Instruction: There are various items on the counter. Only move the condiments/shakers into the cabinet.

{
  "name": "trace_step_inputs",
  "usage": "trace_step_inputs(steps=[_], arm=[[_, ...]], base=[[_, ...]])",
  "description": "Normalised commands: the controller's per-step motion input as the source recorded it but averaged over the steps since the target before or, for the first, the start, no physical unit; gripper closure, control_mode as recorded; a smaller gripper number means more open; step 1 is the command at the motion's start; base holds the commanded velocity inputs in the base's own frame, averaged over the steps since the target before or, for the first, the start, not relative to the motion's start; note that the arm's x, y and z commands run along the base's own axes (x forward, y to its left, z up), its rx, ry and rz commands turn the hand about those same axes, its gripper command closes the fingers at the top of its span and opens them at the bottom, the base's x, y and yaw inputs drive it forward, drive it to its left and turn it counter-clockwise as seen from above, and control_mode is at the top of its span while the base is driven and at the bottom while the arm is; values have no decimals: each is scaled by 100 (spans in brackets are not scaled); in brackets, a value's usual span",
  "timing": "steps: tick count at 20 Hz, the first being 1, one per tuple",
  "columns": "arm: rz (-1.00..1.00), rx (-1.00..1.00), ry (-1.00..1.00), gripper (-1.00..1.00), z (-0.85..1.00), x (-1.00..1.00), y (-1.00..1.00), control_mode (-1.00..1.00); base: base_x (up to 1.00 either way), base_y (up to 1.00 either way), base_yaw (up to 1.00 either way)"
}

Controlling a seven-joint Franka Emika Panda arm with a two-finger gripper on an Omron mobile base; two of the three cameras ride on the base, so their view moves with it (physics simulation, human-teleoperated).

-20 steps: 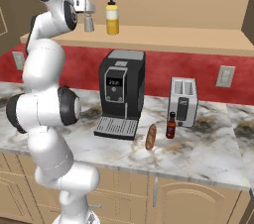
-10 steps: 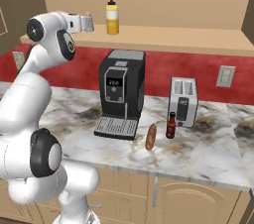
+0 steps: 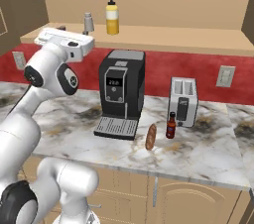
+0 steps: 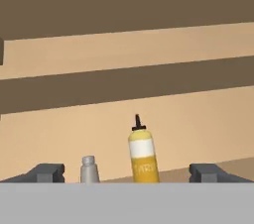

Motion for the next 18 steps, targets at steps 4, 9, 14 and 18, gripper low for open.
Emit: trace_step_inputs(steps=[4, 9, 14, 18], arm=[[-6, 17, 9, -100, -2, -100, -40, -100], [-2, 4, 61, -100, -63, -99, -39, -100], [0, 5, 91, -100, -61, -70, -47, -100], [-1, 3, 100, -100, -60, -57, -48, -100]], base=[[0, 0, 0], [0, 0, 0], [0, 0, 0], [0, 0, 0]])
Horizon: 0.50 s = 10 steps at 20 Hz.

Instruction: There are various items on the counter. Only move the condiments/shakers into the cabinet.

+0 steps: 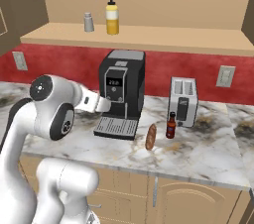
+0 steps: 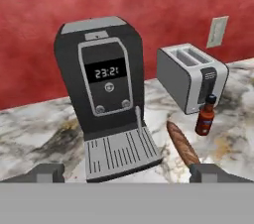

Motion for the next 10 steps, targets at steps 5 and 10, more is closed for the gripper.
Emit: trace_step_inputs(steps=[5, 10], arm=[[-7, 1, 66, -100, -16, 2, -13, -100], [0, -2, 0, -100, -19, 2, -7, -100]], base=[[0, 0, 0], [0, 0, 0]])
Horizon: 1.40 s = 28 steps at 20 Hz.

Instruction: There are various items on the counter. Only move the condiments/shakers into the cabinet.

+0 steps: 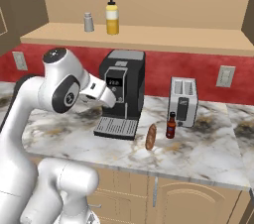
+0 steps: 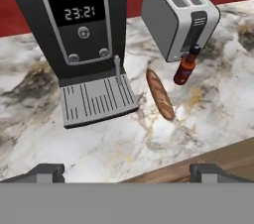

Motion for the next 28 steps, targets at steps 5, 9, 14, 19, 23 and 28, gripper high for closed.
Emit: trace_step_inputs(steps=[5, 9, 14, 19, 23, 28], arm=[[0, -2, 4, -100, -68, 0, -62, -100], [0, 0, 4, -100, -48, 6, -96, -100], [0, 6, 1, -100, -26, 13, -100, -100], [7, 5, 0, -100, -10, 17, -75, -100], [14, 1, -10, -100, -26, 13, -59, -100], [7, 0, -13, -100, -29, 33, -32, -100]], base=[[0, 0, 0], [0, 0, 0], [0, 0, 0], [0, 0, 0], [0, 0, 0], [0, 0, 0]])
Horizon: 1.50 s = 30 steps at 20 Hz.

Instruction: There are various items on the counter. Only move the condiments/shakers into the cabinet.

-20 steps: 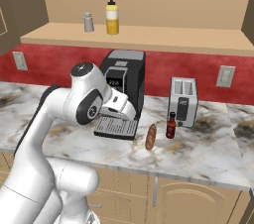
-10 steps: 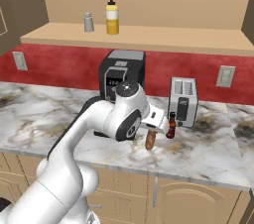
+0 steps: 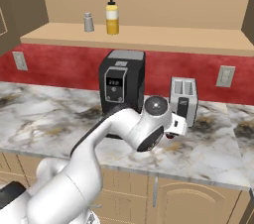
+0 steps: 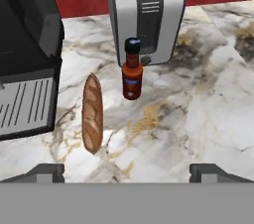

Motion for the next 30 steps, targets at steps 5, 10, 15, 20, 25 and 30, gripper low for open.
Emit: trace_step_inputs(steps=[5, 10, 15, 20, 25, 30], arm=[[13, 0, -4, -100, -32, 28, -28, -100], [14, 0, 0, -100, -9, 33, -15, -100], [25, 7, 0, -100, -4, 14, -26, -100], [20, 2, 0, -100, 0, 2, -23, -100], [4, 1, -1, -100, 0, 0, -6, -100], [4, 8, -10, -100, -18, 0, 0, -100]], base=[[0, 0, 0], [0, 0, 0], [0, 0, 0], [0, 0, 0], [0, 0, 0], [0, 0, 0]])
